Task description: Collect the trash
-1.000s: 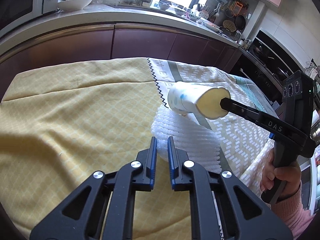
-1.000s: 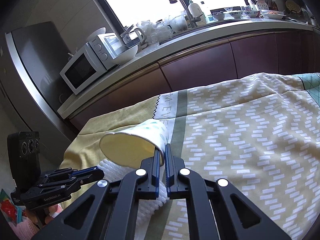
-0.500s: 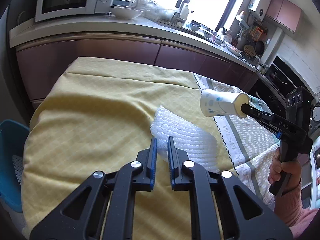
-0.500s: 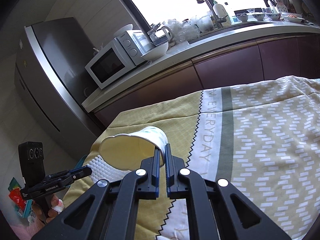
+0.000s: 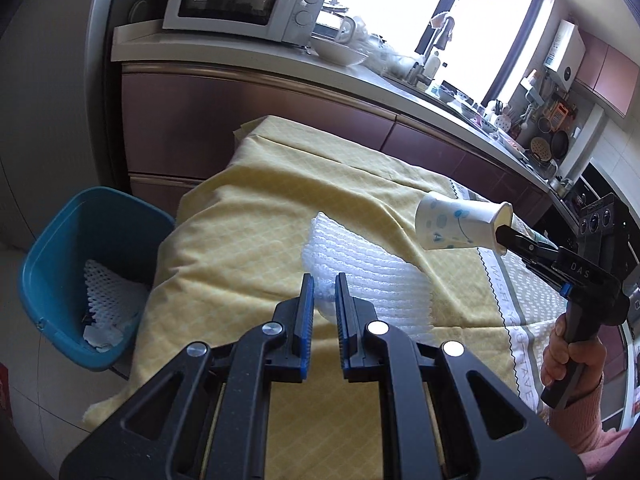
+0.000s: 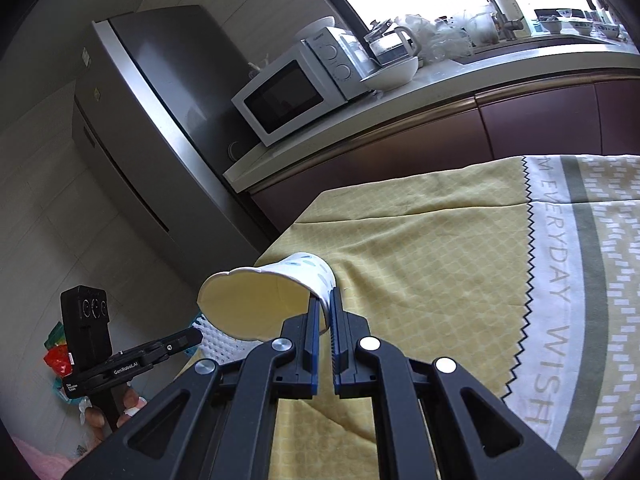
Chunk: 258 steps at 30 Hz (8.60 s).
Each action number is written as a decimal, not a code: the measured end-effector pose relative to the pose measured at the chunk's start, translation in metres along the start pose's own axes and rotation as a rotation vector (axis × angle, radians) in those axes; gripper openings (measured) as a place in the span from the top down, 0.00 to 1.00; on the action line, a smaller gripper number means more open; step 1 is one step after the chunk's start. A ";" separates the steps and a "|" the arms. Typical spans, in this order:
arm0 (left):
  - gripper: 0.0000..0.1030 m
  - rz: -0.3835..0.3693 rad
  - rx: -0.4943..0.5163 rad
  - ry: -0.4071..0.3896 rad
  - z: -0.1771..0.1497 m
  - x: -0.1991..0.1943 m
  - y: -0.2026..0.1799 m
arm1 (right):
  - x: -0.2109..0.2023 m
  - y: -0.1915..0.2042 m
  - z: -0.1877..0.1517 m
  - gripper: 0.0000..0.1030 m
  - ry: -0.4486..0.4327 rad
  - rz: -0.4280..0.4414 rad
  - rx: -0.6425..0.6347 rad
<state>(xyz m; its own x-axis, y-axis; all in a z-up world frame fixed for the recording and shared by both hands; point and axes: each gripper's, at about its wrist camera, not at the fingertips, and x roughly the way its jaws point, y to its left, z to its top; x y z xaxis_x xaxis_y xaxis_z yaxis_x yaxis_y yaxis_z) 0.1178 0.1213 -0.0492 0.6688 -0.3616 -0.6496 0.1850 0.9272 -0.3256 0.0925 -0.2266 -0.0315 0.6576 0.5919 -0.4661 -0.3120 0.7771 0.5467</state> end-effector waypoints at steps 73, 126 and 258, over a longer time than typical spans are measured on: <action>0.89 0.261 -0.259 -0.187 0.001 -0.108 0.158 | 0.136 0.147 0.001 0.96 0.216 0.208 -0.175; 0.89 0.338 -0.290 -0.169 -0.004 -0.088 0.180 | 0.196 0.172 -0.008 0.96 0.318 0.177 -0.188; 0.06 0.336 0.181 -0.541 -0.073 -0.098 -0.091 | -0.093 0.089 -0.101 0.07 -0.441 -0.421 -0.313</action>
<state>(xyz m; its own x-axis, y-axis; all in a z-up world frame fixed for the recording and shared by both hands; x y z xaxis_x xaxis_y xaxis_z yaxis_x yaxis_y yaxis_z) -0.0175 0.0652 -0.0059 0.9698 0.0065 -0.2439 -0.0101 0.9999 -0.0138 -0.0657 -0.1907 -0.0094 0.9633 0.1349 -0.2320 -0.1086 0.9865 0.1229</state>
